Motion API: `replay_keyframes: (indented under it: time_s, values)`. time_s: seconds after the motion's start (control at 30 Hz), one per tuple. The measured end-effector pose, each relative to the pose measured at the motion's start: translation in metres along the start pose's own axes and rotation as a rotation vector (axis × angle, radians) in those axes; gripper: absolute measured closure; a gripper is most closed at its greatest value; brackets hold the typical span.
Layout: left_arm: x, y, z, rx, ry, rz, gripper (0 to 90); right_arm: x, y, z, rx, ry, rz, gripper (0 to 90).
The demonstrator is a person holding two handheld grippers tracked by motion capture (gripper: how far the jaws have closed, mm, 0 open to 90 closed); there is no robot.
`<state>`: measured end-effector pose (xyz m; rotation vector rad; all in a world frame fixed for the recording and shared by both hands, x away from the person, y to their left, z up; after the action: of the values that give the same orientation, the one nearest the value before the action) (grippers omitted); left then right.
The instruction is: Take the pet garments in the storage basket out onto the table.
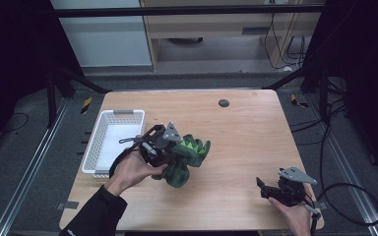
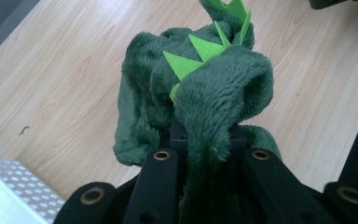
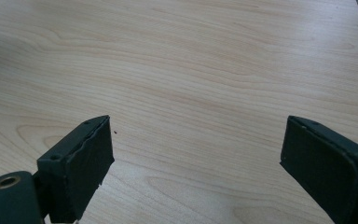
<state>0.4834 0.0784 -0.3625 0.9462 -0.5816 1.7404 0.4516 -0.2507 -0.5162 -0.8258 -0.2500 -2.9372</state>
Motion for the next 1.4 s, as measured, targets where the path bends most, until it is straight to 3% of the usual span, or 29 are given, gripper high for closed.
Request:
replay_keyframes:
  time_s: [0.53,1.4]
  values:
    - [-0.033,0.007,0.015,-0.027,-0.046,-0.04,80.2,0.0,0.002,0.001,0.001,0.006,-0.006,8.9]
    - [-0.076,0.008,0.014,-0.037,-0.115,-0.09,80.1,0.0,0.002,0.001,0.004,0.008,-0.01,8.8]
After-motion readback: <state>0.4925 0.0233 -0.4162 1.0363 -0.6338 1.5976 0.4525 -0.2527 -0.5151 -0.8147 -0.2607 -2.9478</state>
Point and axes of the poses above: each handheld gripper's, and its own axes: x roughly backward along the jaws, z roughly out of its top, y roughly to its right, the point moved 6 cm from there along -x, roughly forward along the jaws, and after that the axes turned 14 degrees about -z, right-handed, at the moved point
